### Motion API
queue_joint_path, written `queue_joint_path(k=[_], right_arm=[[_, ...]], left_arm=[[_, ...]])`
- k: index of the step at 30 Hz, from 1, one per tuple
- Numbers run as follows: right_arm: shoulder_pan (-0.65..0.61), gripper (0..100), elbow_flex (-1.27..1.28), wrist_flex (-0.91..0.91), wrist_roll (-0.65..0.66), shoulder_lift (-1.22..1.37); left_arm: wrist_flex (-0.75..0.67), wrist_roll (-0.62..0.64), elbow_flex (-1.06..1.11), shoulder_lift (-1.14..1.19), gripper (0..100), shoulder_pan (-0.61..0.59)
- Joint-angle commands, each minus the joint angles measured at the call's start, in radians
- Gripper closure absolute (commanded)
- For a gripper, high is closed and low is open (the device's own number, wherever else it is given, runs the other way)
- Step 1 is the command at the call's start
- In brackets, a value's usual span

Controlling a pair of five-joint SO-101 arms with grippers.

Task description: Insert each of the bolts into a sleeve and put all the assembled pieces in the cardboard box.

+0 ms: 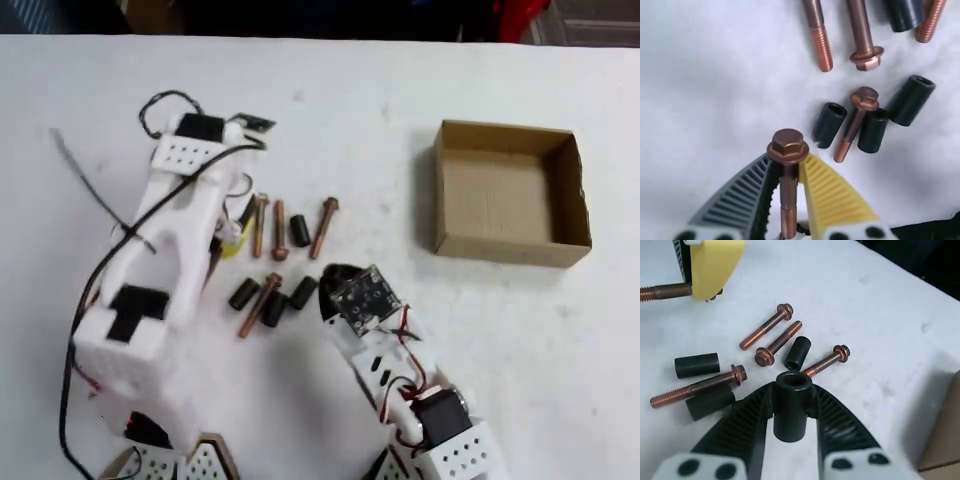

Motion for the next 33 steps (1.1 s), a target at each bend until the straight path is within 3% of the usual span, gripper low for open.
queue_joint_path(k=[1, 7, 14, 21, 27, 33], right_arm=[[-0.015, 98.1, 0.008, -0.067, -0.008, -0.01], [-0.015, 98.1, 0.008, -0.189, -0.219, -0.01], [-0.015, 98.1, 0.008, -0.315, -0.235, -0.01], [-0.018, 98.1, 0.008, -0.344, -0.253, -0.01], [-0.076, 98.1, 0.008, -0.34, -0.517, -0.01], [-0.071, 98.1, 0.008, -0.297, -0.442, -0.008]], left_arm=[[0.009, 0.011, 0.057, -0.209, 98, 0.012], [-0.034, 0.012, 0.201, -0.377, 98, 0.007], [-0.054, 0.012, 0.311, -0.47, 98, 0.007], [-0.186, 0.014, 0.505, -0.668, 98, 0.007], [-0.367, 0.014, 0.686, -0.826, 98, 0.007], [-0.52, 0.014, 0.813, -0.958, 98, 0.007]])
